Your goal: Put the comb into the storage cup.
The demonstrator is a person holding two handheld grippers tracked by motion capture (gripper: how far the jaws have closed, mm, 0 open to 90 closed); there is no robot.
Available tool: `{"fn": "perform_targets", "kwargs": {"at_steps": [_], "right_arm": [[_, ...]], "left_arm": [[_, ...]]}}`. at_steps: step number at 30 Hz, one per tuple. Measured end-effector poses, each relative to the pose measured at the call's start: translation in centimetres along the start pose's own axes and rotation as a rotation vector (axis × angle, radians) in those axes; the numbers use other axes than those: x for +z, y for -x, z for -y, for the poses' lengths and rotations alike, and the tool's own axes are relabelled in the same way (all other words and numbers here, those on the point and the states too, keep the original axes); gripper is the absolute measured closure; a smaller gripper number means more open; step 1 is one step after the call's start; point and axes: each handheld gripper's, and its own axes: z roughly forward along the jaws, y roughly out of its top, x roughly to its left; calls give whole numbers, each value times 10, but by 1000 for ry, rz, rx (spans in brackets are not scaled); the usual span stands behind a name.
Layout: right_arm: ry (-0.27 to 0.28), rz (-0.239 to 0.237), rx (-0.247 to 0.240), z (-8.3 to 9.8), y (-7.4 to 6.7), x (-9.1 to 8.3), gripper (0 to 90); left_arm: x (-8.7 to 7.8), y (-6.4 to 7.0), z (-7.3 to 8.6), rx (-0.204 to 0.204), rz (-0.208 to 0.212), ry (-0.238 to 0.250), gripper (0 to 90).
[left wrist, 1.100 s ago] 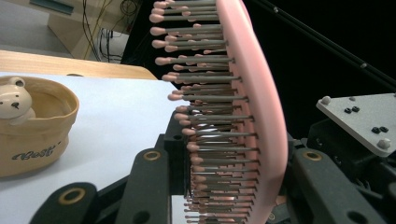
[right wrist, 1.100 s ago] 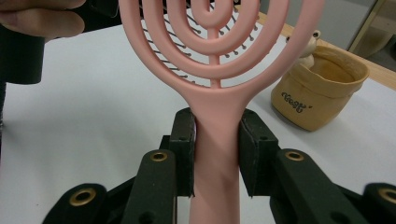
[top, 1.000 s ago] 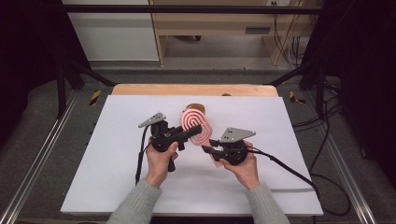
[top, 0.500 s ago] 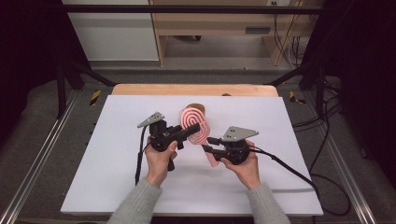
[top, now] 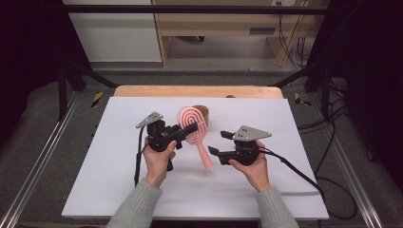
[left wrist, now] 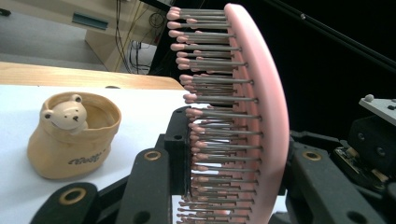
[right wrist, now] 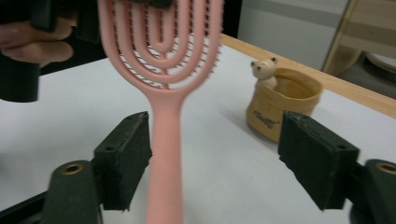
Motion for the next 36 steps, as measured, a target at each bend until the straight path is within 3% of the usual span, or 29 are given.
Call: {"fn": "perform_targets", "kwargs": {"at_steps": [3,9,13,19,26,36], "right_arm": [[3,22,15,3,7,-3,176],[11,28,64,9,19,-9,112],[11,39,52,14,21,-11,88],[9,65,88,19,27,-15,32],[-5,56,99,26,36,-22,5],[-16,83,134,40,49,-35,5]], "left_arm": [[-1,-1,-2,3,-2,4,624],[-5,-2,-6,21,-20,8,624],[-7,-1,-10,27,-23,16,624],[-10,1,-16,39,-26,27,624],[-11,2,-21,58,-34,26,630],[-11,0,-26,64,-45,22,633]]}}
